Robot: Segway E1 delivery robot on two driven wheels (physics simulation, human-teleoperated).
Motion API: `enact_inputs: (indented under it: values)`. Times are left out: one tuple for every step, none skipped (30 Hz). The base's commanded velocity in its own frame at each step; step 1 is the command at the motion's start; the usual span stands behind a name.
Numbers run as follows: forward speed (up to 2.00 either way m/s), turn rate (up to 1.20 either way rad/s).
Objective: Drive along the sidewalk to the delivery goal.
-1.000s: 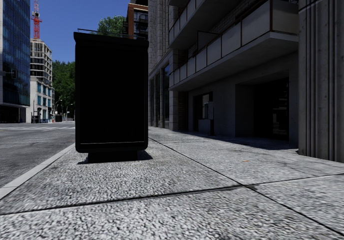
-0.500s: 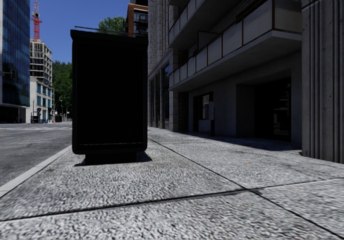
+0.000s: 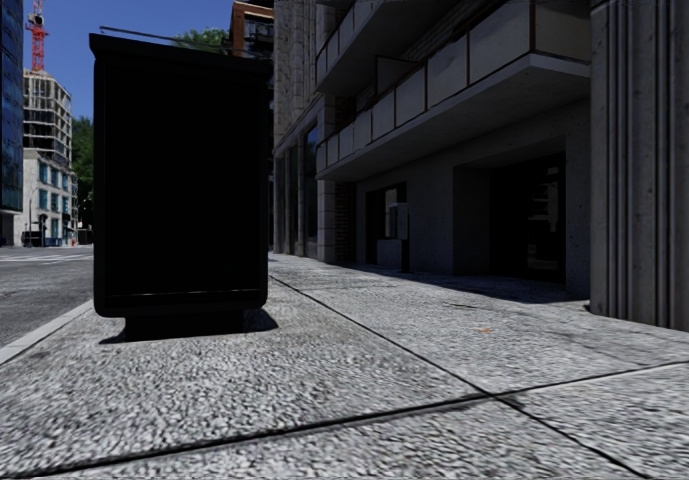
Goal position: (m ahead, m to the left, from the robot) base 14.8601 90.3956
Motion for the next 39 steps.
enact_inputs:
  values:
    - [0.57,-0.99]
    - [0.57,-0.90]
    - [0.57,-0.90]
    - [0.57,0.00]
    - [0.57,0.00]
    - [0.57,0.00]
    - [0.57,0.00]
    - [0.57,0.00]
    - [0.57,0.00]
    - [0.57,0.00]
    - [0.57,0.00]
    - [0.57,0.00]
    - [0.57,0.00]
    - [0.58,0.00]
    - [0.67,0.00]
    - [0.73,0.00]
    - [0.73,0.00]
    - [0.74,0.00]
    - [0.75,0.00]
    - [0.75,0.00]
    - [0.75,0.00]
    - [0.75,0.00]
    - [0.75,0.00]
    - [0.75,0.00]
    - [0.75,0.00]
    - [0.75,0.00]
    - [0.75,0.00]
    - [0.75,0.00]
    - [0.75,0.00]
    - [0.75,0.00]
    - [0.75,0.00]
    - [0.75,0.00]
    - [0.75,0.00]
    - [0.75,0.00]
    - [0.75,0.00]
    - [0.75,0.00]
    - [0.75,0.00]
    - [0.75,0.00]
    - [0.75,0.00]
